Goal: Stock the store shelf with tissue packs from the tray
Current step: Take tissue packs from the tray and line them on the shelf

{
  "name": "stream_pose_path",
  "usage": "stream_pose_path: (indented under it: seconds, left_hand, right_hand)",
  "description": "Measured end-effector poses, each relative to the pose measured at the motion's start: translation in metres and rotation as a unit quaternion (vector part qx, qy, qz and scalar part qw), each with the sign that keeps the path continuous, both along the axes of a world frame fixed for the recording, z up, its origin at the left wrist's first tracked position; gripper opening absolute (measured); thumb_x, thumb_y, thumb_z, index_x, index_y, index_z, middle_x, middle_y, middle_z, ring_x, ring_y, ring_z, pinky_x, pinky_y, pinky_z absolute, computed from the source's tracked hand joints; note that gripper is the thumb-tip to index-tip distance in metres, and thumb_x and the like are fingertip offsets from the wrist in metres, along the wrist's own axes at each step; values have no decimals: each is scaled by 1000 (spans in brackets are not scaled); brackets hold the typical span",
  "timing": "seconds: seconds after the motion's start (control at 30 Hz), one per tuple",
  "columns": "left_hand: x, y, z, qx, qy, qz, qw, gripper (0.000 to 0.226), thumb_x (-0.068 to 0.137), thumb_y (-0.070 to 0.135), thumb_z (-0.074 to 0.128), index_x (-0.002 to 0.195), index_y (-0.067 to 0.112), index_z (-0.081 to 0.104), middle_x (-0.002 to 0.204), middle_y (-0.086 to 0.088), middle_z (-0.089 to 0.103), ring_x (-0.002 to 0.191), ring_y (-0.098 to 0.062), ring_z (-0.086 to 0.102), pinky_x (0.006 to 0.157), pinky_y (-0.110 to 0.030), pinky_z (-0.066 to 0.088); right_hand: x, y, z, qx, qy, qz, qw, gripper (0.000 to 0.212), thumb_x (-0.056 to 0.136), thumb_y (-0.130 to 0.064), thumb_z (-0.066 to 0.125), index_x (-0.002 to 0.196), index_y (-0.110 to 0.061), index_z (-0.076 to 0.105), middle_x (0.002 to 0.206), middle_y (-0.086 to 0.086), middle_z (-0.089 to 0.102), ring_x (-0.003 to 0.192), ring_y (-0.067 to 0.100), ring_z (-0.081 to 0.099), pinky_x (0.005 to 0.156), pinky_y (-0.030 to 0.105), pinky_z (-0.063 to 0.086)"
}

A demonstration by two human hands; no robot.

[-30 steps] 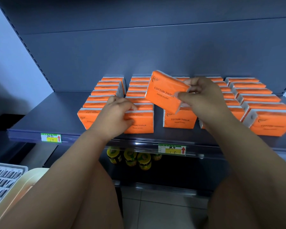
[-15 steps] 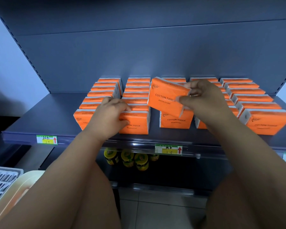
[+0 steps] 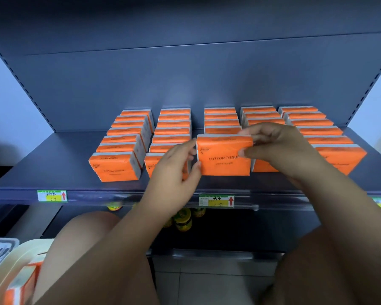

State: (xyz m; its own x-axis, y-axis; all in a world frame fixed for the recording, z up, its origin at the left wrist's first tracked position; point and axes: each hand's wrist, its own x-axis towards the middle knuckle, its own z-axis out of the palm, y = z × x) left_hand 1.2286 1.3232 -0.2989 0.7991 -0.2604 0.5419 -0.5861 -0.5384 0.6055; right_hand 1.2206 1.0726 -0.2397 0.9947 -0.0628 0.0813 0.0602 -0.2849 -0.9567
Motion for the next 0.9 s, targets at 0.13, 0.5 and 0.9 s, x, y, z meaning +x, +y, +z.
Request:
stream_pose_path:
  seconds: [0.13,0.5,0.9]
  left_hand:
    - [-11,-21,-9,-58,82,-29,995,53,98,14,64,132,52,50,116,17,60,113,-11,59,86,-35,55]
    - [-18,-39,-13,-80,202,-34,976,58,99,14,65,124,59,40,119,33,56,119,10,52,95,-22,52]
    - [-11,-46,-21,-115,264,-21,957,62,97,11,68,116,60,33,115,32,51,111,8,54,100,-28,50]
  right_hand:
    - [-8,-2,-4,-78,16,-40,996,37,79,-1,85,105,-25,77,101,-6,79,95,14,75,89,35,59]
    - [-1,10,-23,-260,66,-126,955,30,86,-14,71,116,-15,74,100,0,71,87,14,60,60,16,37]
    - [5,26,-21,-253,97,-122,955,14,90,-13,64,92,-3,73,82,8,69,66,11,56,52,25,39]
